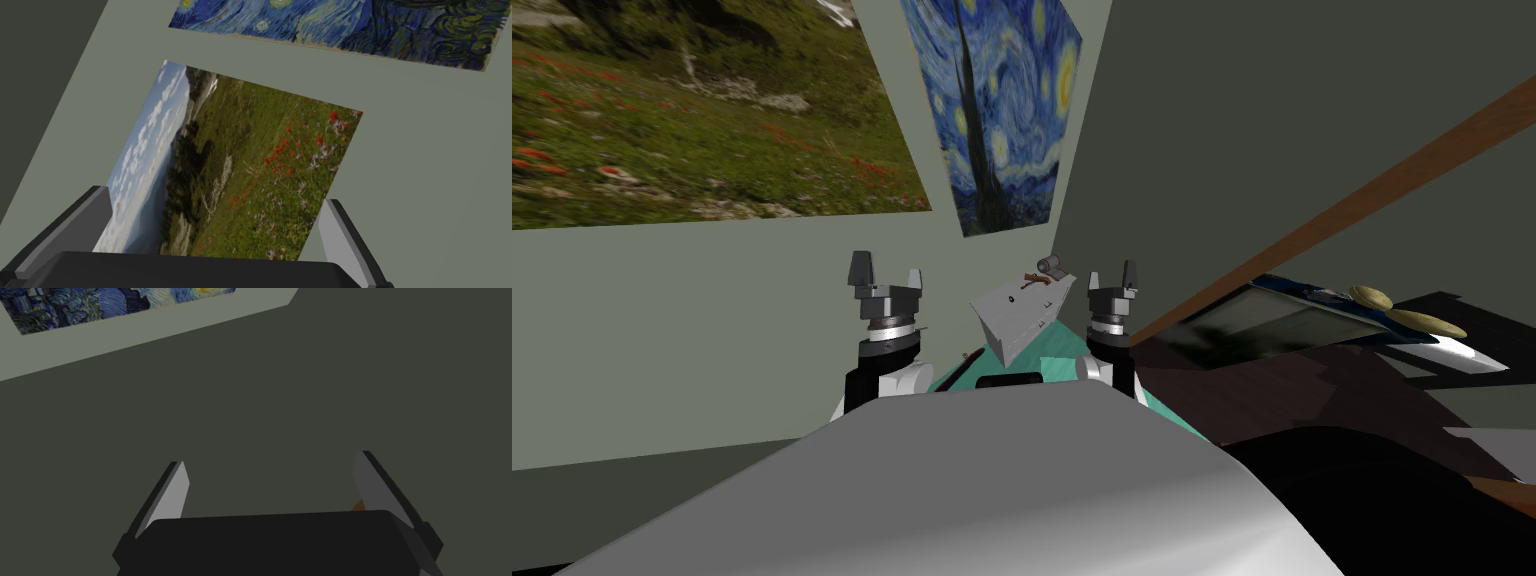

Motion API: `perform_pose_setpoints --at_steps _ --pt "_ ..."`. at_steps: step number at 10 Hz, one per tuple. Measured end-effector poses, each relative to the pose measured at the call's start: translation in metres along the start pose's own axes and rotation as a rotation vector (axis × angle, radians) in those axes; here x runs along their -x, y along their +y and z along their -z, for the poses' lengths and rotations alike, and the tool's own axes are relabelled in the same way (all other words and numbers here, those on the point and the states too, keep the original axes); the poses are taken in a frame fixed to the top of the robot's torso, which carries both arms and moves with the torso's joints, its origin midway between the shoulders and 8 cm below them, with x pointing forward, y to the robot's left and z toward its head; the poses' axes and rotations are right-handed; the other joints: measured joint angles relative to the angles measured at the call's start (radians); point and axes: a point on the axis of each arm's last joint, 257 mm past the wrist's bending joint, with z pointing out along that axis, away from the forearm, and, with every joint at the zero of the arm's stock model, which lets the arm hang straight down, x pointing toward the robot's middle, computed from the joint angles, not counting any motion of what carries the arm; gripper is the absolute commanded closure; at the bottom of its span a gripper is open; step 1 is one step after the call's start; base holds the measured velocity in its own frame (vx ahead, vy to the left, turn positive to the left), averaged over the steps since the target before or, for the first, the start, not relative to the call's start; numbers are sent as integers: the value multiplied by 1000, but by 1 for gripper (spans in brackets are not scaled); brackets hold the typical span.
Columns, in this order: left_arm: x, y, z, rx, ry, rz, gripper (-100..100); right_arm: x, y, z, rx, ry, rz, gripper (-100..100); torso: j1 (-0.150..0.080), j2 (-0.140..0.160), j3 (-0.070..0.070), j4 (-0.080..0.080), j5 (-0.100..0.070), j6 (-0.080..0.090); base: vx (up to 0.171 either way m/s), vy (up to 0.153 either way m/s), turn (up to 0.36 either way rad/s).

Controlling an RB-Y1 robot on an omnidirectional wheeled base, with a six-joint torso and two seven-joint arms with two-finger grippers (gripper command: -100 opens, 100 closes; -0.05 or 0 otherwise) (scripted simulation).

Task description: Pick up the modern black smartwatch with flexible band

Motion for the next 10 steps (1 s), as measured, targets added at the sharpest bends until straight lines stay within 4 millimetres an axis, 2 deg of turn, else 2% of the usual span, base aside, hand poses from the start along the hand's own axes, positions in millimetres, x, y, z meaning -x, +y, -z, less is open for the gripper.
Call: perform_pose_setpoints --at_steps 3,10 --pt "-2 27 0 77 36 10 -100 0 0 0 0 0 0 0 -5 2 1 0 -1 0 -30 -72 32" --pt "13 103 14 309 47 63 -100 0 0 0 0 0 0 0 -5 0 0 0 -1 0 -16 -80 28"
